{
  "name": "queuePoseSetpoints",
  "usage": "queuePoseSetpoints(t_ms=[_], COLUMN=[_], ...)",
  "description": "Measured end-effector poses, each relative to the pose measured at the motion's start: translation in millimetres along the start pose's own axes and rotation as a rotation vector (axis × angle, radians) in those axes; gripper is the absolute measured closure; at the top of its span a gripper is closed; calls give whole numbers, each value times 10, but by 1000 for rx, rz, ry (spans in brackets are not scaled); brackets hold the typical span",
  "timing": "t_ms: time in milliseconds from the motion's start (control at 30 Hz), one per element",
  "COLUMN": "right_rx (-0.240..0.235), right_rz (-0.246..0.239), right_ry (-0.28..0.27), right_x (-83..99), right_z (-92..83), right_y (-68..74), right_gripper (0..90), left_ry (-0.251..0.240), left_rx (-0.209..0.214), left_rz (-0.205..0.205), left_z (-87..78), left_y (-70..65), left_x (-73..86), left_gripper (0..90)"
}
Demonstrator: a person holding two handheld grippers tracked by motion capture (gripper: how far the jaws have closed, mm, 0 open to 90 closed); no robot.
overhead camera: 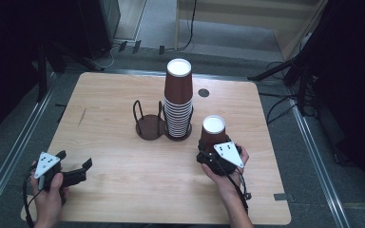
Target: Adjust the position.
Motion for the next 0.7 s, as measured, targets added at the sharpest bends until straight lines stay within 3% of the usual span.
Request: queuePoseSetpoints(t_ms=[167,233,267,300,367,400,433,533,567,600,633,700], right_rx=[4,3,3,5,6,8,9,6,6,6,6,7], right_rz=[-2,9,9,14,17,2,-1,-16,-16,-14,-14,-27], right_ry=[-5,-5,-5,5,10,7,9,15,15,19,19,18], right_x=[-17,-18,-18,0,13,40,52,91,91,99,99,100], right_z=[-8,-8,-8,-5,-7,-9,-9,-10,-10,-12,-12,-16], right_y=[23,19,19,20,28,41,48,61,61,60,60,54], right_gripper=[123,123,123,124,123,124,123,124,124,124,124,123], left_ry=[-2,10,10,7,3,0,0,5,5,7,7,-1], left_rx=[23,36,36,61,76,108,108,145,145,169,169,201], left_rz=[20,58,58,66,56,48,48,80,80,85,85,88], left_z=[78,139,139,189,210,267,267,378,378,420,420,479], left_y=[-131,-256,-256,-345,-383,-476,-476,-677,-677,-776,-776,-909], left_x=[-113,-176,-176,-214,-228,-269,-269,-346,-346,-380,-380,-430], left_gripper=[0,0,0,0,0,0,0,0,0,0,0,0])
Point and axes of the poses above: each handheld gripper's, and its own axes: z roughly forward along the jaws, x roughly out of its underside, y roughly to its left, the point moved 6 cm from there along z, roughly forward along the jaws, and after that the axes turned 9 degrees about x, right-handed, at the moved point
